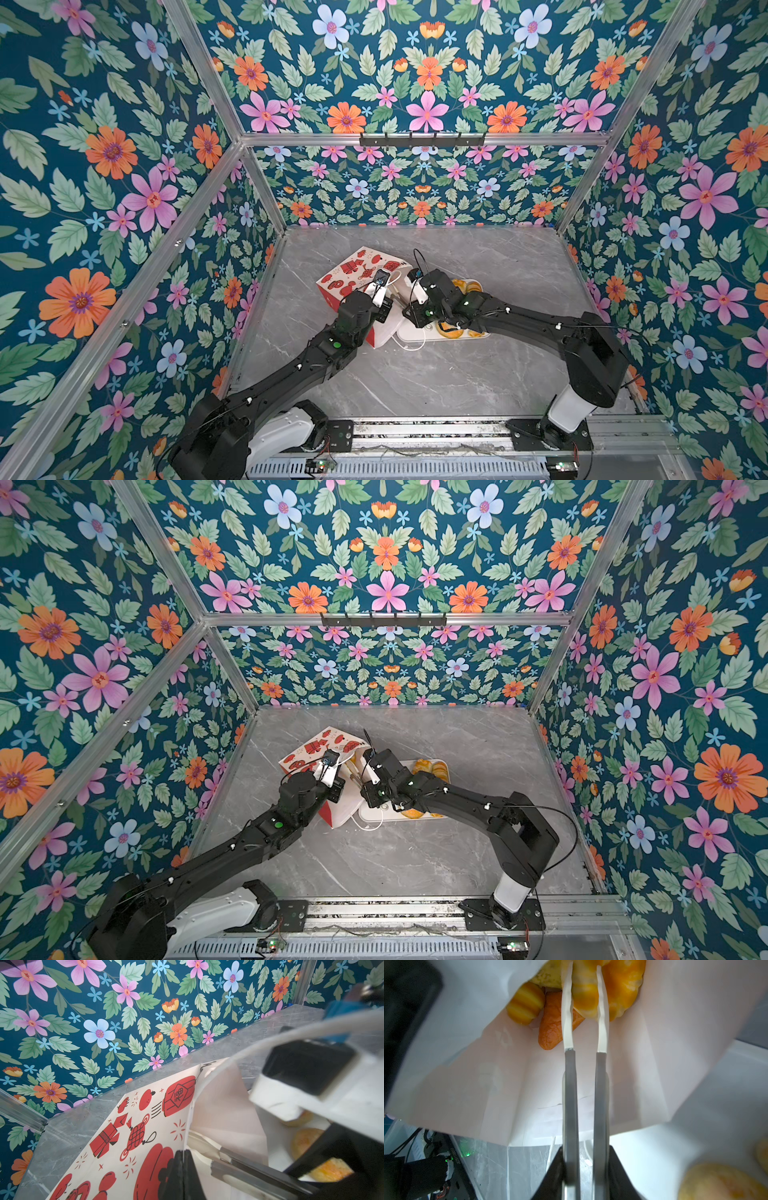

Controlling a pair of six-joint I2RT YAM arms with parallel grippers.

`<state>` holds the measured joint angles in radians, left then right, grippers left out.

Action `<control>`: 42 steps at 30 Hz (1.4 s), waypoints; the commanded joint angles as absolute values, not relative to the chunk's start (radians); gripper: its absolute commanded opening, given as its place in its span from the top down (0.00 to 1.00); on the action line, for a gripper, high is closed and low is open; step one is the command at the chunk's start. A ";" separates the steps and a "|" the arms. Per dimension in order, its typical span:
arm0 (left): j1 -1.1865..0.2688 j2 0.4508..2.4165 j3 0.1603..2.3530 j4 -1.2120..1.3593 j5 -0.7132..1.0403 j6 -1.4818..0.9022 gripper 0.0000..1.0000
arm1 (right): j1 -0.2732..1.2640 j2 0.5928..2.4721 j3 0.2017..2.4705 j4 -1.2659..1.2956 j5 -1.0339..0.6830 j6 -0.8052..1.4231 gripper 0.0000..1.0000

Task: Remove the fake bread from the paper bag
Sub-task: 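Pull the yellow ring bread out of the bag with the right gripper's tongs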

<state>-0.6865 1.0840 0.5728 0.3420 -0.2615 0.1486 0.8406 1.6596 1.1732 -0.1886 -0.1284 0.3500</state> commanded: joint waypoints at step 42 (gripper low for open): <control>-0.684 1.150 0.576 0.414 -0.486 0.107 1.00 | 0.728 1.030 1.028 -0.764 -0.081 0.369 0.76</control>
